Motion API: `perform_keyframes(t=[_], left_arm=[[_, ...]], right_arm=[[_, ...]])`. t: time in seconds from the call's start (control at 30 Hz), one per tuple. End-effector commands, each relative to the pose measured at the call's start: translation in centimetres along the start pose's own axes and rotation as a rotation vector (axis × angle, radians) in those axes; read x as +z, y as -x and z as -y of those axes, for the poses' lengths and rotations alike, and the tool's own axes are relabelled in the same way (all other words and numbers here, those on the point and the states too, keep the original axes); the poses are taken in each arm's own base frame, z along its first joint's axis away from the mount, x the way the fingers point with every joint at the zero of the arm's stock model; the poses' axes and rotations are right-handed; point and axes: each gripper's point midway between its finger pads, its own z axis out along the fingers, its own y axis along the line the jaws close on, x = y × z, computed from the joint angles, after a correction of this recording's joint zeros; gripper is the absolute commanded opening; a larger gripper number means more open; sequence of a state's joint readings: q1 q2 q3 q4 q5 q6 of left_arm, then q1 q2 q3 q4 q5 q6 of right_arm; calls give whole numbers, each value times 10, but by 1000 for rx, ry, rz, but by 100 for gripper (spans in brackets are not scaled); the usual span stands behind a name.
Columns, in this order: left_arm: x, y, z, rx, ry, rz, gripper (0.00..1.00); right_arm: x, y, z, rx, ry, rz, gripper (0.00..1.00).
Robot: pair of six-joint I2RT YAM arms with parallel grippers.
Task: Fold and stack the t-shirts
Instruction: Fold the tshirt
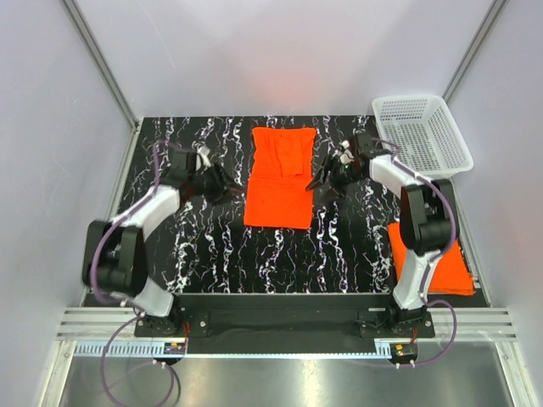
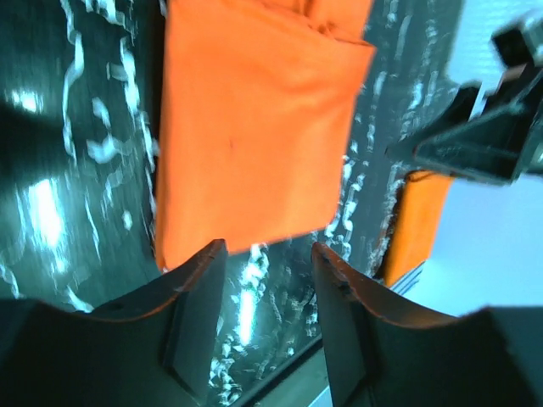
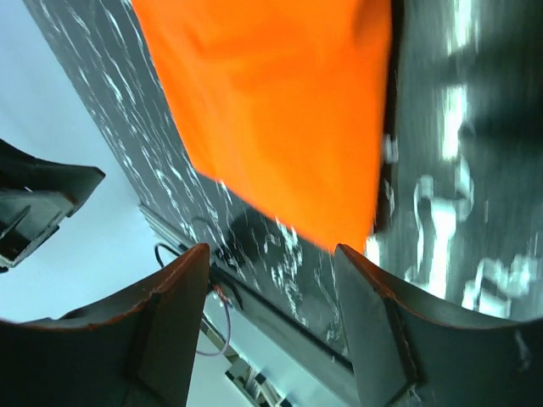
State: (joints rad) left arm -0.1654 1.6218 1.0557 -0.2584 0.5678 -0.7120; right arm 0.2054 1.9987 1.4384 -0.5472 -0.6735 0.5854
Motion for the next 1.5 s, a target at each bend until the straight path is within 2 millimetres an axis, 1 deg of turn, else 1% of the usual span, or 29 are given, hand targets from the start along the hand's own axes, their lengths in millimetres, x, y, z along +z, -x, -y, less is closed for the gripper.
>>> perform_keyframes(t=[0.0, 0.03, 0.07, 0.1, 0.13, 0.17, 0.2, 0.23, 0.27, 0.3, 0.33, 0.37, 0.4, 0.43, 0.5, 0.53, 0.6, 0.63, 0.7, 0.73, 0.87, 0.9, 0.97, 1.03, 1.07, 1.17, 1.33, 1.47], left_arm=[[-14, -10, -3, -136, 4, 116, 52], [-18, -26, -6, -197, 4, 120, 54], [-19, -29, -10, -223, 13, 147, 55], [-20, -31, -8, -242, -6, 167, 57], [-18, -47, -12, -311, -3, 153, 60], [-16, -51, -15, -339, -2, 163, 62], [-15, -52, -11, -353, -31, 176, 63], [-9, -66, -17, -410, -20, 153, 63], [-6, -70, -20, -438, -12, 155, 64], [0, -76, -18, -448, -26, 147, 64], [4, -84, -23, -494, -24, 137, 64], [6, -84, -23, -502, -27, 147, 63], [8, -84, -23, -503, -30, 157, 63], [12, -87, -27, -514, -14, 157, 63], [17, -87, -36, -542, 6, 175, 62], [19, -89, -40, -587, 16, 173, 61], [22, -87, -43, -616, 3, 184, 59], [26, -89, -49, -645, 18, 185, 59], [32, -89, -56, -667, 43, 188, 57], [34, -89, -60, -673, 54, 192, 56], [41, -87, -69, -706, 78, 209, 52], [43, -88, -73, -714, 93, 209, 49], [44, -87, -80, -720, 121, 230, 45], [44, -85, -85, -726, 140, 248, 43], [44, -87, -88, -731, 155, 244, 43], [43, -85, -91, -728, 171, 258, 44], [40, -83, -102, -749, 202, 273, 43], [40, -82, -104, -757, 202, 279, 42]], right_arm=[[-21, -30, -5, 22, -37, 56, 68], [-15, -39, 6, 75, -54, 73, 69], [-15, -45, 7, 91, -56, 90, 70], [-15, -51, 6, 107, -55, 106, 71], [-18, -56, -8, 83, -18, 144, 72], [-11, -68, 5, 173, -47, 150, 74], [-15, -67, -11, 158, 22, 198, 74], [-5, -86, 0, 256, 13, 179, 74], [-2, -91, -1, 281, 28, 193, 74], [-5, -89, -13, 275, 90, 231, 74], [3, -101, -4, 342, 88, 229, 74], [4, -104, -3, 365, 98, 241, 74], [2, -100, -8, 367, 136, 269, 74], [6, -105, 4, 417, 121, 275, 74], [8, -103, 7, 437, 129, 299, 73], [10, -104, 13, 461, 124, 306, 72], [13, -104, 16, 469, 123, 315, 72], [15, -103, 20, 486, 117, 330, 70], [17, -101, 22, 497, 124, 348, 69], [19, -101, 27, 517, 119, 358, 68], [27, -98, 36, 553, 110, 368, 66], [28, -97, 37, 563, 109, 372, 65], [31, -96, 40, 572, 101, 377, 61], [32, -94, 43, 588, 97, 388, 60], [33, -93, 44, 592, 94, 390, 59], [34, -92, 45, 597, 85, 392, 58], [36, -93, 50, 609, 58, 390, 54], [40, -93, 53, 621, 46, 384, 52]])
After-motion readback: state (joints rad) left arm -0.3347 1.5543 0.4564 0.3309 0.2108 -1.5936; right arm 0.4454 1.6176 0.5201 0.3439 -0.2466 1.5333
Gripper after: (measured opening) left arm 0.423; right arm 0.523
